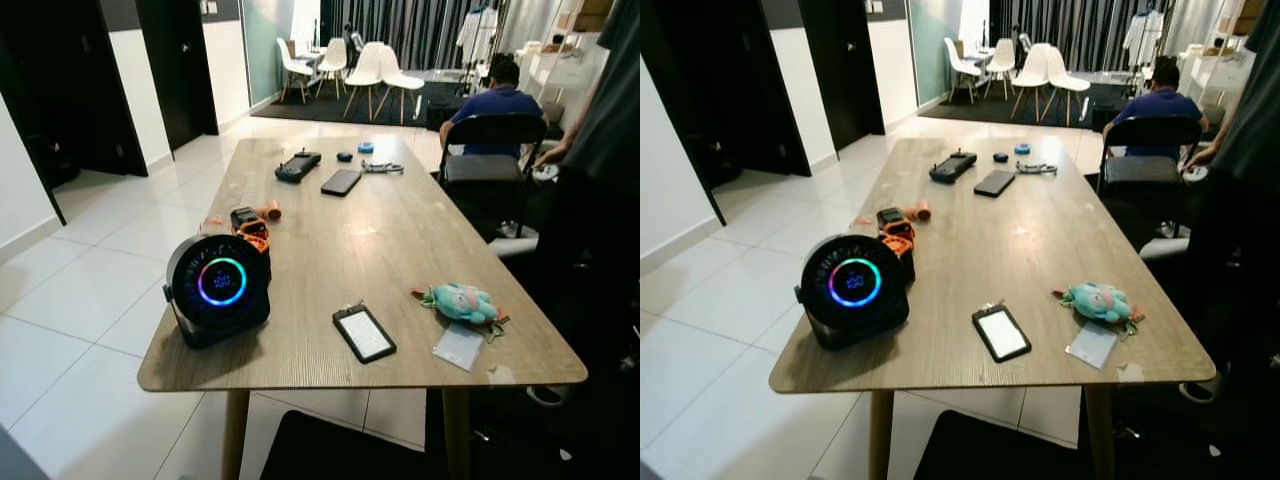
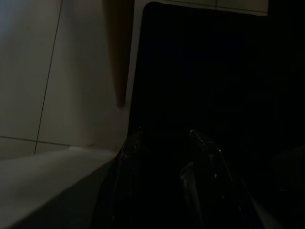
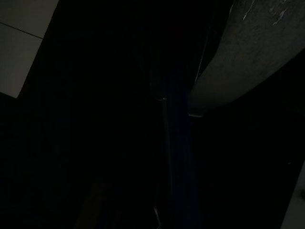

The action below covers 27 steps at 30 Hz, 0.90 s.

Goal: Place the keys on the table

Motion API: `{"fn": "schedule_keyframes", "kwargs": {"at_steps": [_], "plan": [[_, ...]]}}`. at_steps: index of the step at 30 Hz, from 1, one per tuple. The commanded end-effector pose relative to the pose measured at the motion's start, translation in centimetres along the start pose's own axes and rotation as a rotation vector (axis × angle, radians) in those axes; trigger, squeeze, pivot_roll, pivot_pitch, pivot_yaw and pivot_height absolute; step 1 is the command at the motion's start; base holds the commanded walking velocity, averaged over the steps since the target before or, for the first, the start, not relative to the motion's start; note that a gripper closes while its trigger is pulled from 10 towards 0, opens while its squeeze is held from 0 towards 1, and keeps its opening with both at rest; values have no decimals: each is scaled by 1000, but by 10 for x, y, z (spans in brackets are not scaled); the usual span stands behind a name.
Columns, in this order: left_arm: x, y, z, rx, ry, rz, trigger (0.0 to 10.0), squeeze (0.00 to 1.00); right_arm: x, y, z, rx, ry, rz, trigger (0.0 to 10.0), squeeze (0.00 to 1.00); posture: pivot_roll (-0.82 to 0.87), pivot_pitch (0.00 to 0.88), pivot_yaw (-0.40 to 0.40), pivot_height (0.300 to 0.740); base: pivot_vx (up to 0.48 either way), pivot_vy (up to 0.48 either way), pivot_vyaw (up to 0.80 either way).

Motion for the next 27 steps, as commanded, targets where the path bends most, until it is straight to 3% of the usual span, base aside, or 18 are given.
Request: {"fn": "schedule_keyframes", "kwargs": {"at_steps": [1,6,22,27], "plan": [[6,-6,-4,17,6,16,10000,0,1,-5,-1,14,0,4,10000,0,24,71,35,740,0,0,0],[5,-5,-4,9,-1,20,10000,0,0,-6,-2,18,0,2,10000,0,25,69,35,740,0,0,0],[2,-2,-4,-12,-20,34,10000,0,-1,-9,-3,21,-2,4,10000,0,26,73,36,740,0,-361,0],[5,-2,-4,-13,-3,31,10000,0,0,-8,-3,20,-2,4,10000,0,27,76,37,740,0,-112,0]]}}
Point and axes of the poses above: a point about 5 cm out from each wrist's last joint towards the gripper, its own z axis pointing out of the wrist towards the gripper, its own y axis along the axis of the wrist's last joint, x = y × z, the point moved 2 cm from there along z, pointing out of the wrist towards the gripper, and after that the axes turned 4 degrees about z, right-handed, at the moved point
